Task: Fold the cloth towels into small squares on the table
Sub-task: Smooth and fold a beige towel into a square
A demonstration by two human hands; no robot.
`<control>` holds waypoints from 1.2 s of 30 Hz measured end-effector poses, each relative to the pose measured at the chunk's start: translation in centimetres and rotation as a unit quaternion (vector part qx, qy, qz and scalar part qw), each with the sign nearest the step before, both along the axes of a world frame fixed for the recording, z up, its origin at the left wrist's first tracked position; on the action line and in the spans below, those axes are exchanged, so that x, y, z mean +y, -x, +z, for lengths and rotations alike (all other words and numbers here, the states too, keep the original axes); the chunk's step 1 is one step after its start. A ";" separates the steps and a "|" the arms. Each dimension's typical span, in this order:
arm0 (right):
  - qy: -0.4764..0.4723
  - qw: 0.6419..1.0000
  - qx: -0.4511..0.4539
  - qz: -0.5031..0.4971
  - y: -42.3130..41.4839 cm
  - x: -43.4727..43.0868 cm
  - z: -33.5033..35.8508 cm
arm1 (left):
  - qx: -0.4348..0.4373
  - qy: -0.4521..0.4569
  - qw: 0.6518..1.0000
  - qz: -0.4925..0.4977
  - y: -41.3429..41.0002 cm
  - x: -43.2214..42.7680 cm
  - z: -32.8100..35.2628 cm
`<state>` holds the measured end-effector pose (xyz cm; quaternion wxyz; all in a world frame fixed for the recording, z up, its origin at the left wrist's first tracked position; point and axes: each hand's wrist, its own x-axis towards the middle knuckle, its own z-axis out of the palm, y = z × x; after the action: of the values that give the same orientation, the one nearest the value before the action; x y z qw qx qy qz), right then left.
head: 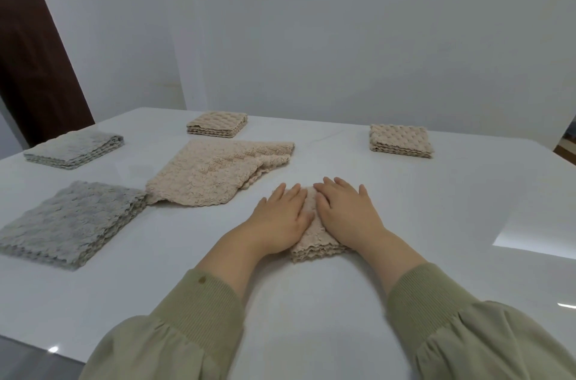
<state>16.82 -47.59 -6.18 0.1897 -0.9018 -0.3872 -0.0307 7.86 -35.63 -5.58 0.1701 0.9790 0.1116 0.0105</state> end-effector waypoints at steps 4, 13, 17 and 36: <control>0.082 0.993 0.060 -0.056 -1.7 -0.6 0.0 | 0.053 -0.047 0.997 -0.005 0.2 0.3 -0.5; -0.104 0.993 -0.051 -0.022 -1.0 -1.6 0.5 | 0.030 -0.044 0.998 -0.013 0.3 0.5 -0.8; 0.050 0.998 0.024 0.017 -0.6 -1.3 -0.2 | 0.032 -0.034 0.999 -0.009 0.3 0.5 -0.9; -0.171 0.958 0.219 -0.076 -1.4 -2.7 0.6 | -0.269 0.339 0.893 0.122 -0.5 0.5 0.1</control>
<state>18.22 -50.30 -5.56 0.4186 -0.8673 -0.2550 0.0869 8.38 -35.08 -5.52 0.5130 0.8001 0.1772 0.2554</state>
